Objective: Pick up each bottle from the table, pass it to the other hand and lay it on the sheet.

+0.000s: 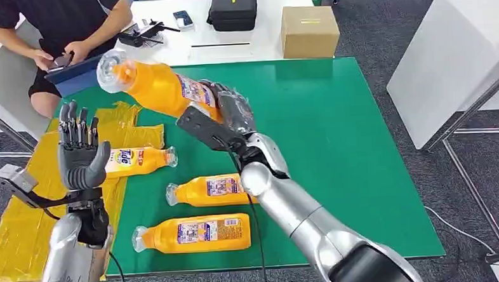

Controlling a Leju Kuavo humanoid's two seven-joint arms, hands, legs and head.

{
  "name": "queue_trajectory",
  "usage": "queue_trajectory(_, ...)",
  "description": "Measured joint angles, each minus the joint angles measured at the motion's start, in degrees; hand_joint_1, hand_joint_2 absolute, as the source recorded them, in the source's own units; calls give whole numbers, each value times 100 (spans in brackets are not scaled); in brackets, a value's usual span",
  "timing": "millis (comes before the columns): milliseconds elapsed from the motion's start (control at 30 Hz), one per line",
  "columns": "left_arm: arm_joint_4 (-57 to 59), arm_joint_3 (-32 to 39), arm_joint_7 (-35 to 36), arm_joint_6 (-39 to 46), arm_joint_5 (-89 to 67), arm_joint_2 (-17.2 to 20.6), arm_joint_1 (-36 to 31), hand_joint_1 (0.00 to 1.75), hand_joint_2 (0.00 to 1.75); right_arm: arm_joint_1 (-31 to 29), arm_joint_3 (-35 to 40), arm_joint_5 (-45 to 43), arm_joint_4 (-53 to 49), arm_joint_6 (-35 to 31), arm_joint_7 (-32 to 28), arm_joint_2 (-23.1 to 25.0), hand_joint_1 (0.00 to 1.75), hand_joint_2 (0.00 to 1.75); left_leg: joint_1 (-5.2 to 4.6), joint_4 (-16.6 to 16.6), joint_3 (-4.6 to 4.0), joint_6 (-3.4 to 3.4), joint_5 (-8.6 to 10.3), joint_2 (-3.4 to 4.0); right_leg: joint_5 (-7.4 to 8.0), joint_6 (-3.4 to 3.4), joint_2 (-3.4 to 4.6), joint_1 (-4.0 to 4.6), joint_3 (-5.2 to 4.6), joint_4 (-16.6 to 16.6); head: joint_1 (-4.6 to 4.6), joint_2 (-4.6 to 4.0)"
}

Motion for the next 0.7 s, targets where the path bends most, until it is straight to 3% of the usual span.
queue_trajectory(233,230,-252,-278,197,521,50,-20,0,175,-489,1705,-1601,278,-267,400,85,175,175,1,-1,-14,0,0,1,-1,0,1,1,-15,1,0,0)
queue_trajectory(500,204,-320,-339,285,712,121,199,0,175,-750,2848,-2232,337,-343,488,88,175,175,-1,-1,-19,0,0,3,-1,0,2,0,-15,1,0,0)
queue_trajectory(700,-6,-400,-584,370,980,372,579,0,175,-816,3622,-2686,326,-324,586,99,175,175,0,-1,-20,0,0,2,-1,0,3,0,-15,1,4,0)
